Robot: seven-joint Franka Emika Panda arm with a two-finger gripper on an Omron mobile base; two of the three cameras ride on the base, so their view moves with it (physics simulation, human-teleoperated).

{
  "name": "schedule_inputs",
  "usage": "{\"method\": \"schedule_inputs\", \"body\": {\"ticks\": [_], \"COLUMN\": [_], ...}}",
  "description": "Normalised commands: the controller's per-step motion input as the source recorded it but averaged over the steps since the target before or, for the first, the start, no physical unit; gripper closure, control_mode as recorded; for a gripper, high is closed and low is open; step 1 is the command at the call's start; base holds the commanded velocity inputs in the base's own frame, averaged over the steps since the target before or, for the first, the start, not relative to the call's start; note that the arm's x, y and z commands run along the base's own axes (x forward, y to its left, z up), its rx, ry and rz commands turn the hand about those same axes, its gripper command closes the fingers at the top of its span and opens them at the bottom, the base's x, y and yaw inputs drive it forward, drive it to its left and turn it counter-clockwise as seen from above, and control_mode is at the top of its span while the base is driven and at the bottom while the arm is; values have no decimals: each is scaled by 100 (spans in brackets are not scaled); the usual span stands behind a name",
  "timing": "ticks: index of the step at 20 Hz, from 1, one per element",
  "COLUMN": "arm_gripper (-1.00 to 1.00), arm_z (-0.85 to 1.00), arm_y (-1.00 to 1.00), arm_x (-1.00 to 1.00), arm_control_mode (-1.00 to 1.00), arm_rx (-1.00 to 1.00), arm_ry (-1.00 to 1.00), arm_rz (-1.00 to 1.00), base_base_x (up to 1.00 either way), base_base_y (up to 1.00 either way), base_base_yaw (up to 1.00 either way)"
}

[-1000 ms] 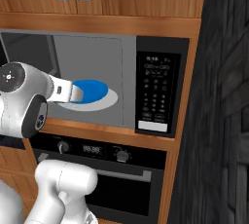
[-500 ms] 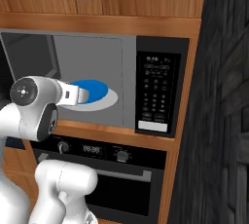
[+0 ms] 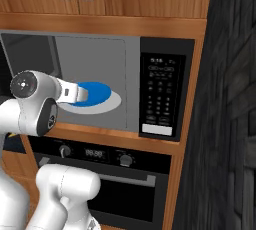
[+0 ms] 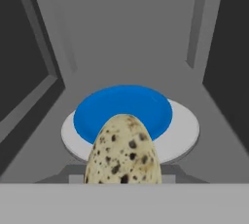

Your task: Pick the egg from the counter and place it in the microwave.

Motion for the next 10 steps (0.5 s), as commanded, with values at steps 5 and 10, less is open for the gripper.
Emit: {"method": "schedule_inputs", "body": {"ticks": [5, 10], "arm_gripper": [100, 100], "arm_z": [-32, -18], "arm_y": [14, 0], "arm_x": [20, 37], "arm_control_mode": [-100, -100], "arm_rx": [0, 0], "arm_ry": [2, 7], "arm_rz": [0, 0], "base_base_x": [0, 0], "base_base_y": [0, 0], "base_base_yaw": [0, 0]}}
